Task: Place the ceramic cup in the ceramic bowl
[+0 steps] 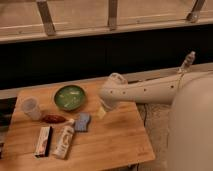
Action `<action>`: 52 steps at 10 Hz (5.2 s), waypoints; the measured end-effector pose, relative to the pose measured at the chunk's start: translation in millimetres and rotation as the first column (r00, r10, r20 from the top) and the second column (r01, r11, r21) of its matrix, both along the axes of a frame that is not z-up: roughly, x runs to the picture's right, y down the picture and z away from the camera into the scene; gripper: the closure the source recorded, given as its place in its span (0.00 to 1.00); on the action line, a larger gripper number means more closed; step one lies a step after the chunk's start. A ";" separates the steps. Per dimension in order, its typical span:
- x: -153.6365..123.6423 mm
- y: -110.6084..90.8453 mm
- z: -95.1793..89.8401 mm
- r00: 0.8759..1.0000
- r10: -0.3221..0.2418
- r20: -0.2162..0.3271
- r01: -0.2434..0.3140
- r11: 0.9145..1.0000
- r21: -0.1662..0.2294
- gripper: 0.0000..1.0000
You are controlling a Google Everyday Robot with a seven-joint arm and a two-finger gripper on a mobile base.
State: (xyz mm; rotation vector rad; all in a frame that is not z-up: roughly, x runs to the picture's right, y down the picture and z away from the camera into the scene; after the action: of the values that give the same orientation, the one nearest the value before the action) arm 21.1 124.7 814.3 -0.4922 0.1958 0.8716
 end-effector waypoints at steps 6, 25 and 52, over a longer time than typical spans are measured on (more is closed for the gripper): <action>0.0 0.0 0.0 1.000 0.000 0.000 0.000 1.000 0.000 0.20; -179.5 -80.8 -1.2 0.924 -0.367 0.106 0.352 0.926 0.138 0.20; -322.4 -177.7 -26.0 0.774 -0.473 0.422 0.297 0.859 0.417 0.20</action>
State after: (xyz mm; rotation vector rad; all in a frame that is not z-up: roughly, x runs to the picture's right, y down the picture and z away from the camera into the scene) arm -301.3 -53.0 788.3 -0.3344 -0.3329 0.3218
